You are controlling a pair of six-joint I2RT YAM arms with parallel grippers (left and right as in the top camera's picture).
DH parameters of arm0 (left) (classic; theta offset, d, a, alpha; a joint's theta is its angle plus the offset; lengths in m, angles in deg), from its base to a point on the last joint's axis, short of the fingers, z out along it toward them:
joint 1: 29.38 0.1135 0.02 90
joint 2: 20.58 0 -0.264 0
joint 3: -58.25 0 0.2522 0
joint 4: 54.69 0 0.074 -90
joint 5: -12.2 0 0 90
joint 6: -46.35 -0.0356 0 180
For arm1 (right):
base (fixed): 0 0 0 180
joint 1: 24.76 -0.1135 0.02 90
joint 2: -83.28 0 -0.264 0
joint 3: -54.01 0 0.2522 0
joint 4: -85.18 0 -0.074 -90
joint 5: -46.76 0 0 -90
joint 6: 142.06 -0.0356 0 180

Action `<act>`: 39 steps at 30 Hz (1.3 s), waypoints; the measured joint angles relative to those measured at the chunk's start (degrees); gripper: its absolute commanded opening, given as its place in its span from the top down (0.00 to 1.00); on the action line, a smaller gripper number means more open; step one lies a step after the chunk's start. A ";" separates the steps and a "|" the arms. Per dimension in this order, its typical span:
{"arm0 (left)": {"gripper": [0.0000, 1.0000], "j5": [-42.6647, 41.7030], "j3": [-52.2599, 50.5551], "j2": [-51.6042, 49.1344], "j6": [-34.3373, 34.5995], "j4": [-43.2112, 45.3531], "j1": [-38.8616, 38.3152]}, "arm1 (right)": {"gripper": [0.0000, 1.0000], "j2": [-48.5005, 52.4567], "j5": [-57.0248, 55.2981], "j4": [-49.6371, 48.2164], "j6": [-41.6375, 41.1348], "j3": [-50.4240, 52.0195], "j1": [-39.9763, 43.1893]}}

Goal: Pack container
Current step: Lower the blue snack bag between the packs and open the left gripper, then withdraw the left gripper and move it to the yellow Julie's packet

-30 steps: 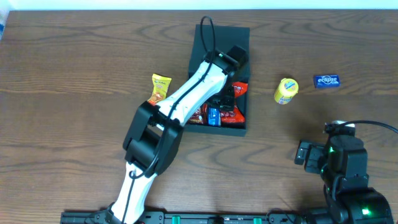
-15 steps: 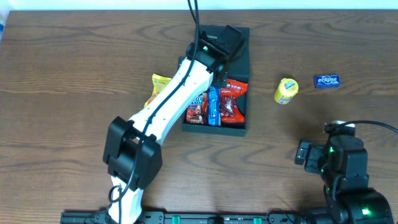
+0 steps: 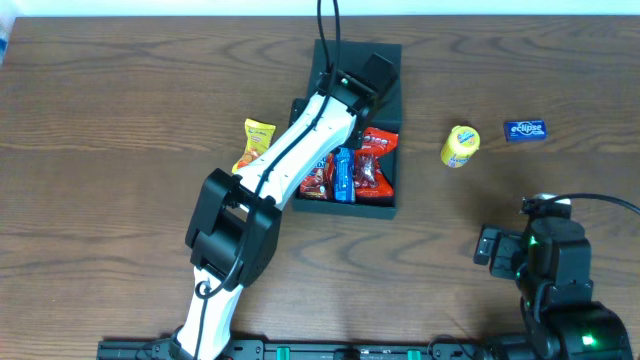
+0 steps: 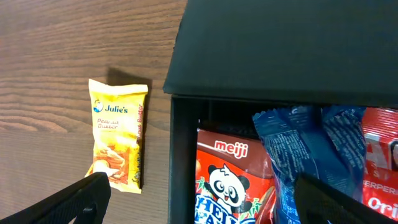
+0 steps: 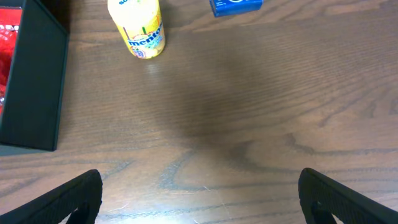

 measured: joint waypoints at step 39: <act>0.05 -0.13 0.72 23.89 1.03 -14.58 -0.48 | 0.01 0.00 0.00 0.00 0.00 0.00 0.00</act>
